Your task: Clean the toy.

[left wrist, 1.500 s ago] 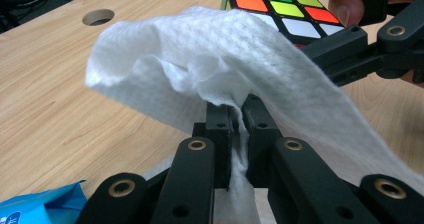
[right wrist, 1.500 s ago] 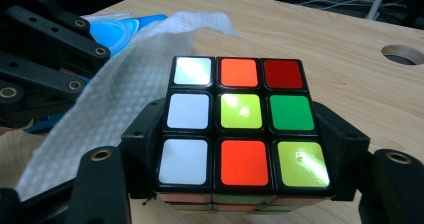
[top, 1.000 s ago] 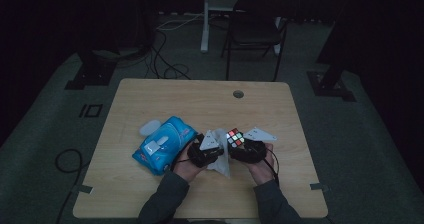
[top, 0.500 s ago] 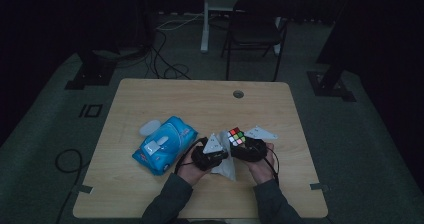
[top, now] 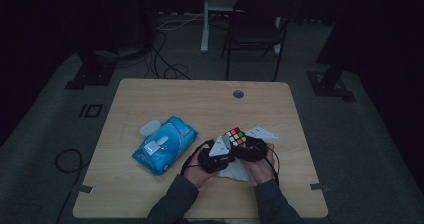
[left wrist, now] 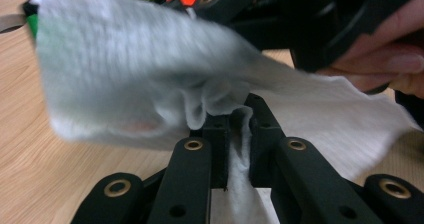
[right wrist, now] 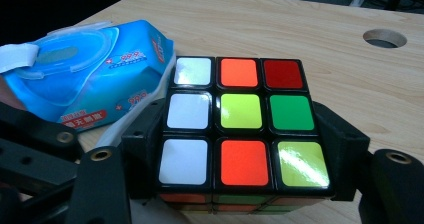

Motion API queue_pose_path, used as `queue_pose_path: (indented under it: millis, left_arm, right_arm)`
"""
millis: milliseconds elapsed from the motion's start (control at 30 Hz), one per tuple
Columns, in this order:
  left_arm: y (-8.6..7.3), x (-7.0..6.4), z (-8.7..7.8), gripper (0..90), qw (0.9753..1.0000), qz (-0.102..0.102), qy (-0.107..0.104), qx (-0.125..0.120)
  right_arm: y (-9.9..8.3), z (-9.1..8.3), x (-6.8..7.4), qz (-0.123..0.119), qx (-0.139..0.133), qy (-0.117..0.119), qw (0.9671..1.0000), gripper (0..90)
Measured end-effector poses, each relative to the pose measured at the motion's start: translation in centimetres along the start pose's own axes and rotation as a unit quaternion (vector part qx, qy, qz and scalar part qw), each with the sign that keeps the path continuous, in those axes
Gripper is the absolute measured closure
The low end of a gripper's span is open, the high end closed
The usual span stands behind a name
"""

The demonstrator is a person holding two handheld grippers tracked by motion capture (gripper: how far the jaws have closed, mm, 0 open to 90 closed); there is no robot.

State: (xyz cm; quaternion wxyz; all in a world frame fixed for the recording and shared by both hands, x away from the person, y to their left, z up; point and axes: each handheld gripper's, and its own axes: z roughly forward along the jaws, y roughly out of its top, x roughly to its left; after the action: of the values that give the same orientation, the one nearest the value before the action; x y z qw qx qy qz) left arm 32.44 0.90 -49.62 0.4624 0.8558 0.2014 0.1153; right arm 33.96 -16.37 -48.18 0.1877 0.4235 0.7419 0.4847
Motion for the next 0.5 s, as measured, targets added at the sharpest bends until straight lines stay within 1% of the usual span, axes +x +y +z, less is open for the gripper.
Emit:
queue_pose_path:
  millis: [100, 300, 433, 500]
  left_arm:
    - [0.03, 0.01, 0.31, 83.2, 1.0, -0.004, 0.002, -0.006]
    - [-0.06, -0.29, 0.69, 84.8, 0.9996, -0.008, 0.017, -0.019]
    - [-0.1, -0.52, 0.87, 85.2, 0.9991, -0.014, 0.027, -0.03]
    - [-0.06, -0.57, 0.97, 85.3, 0.9989, -0.019, 0.025, -0.035]
  right_arm:
    - [0.01, -0.02, -0.03, 0.002, 0.001, -0.006, 1.0, 33.9]
    - [-0.03, -0.08, -0.41, 0.022, 0.002, -0.01, 0.9997, 33.9]
    - [-0.03, -0.15, -0.6, 0.032, 0.001, -0.012, 0.9994, 33.9]
    - [-0.05, -0.17, -0.75, 0.04, 0.0, -0.011, 0.9991, 33.9]
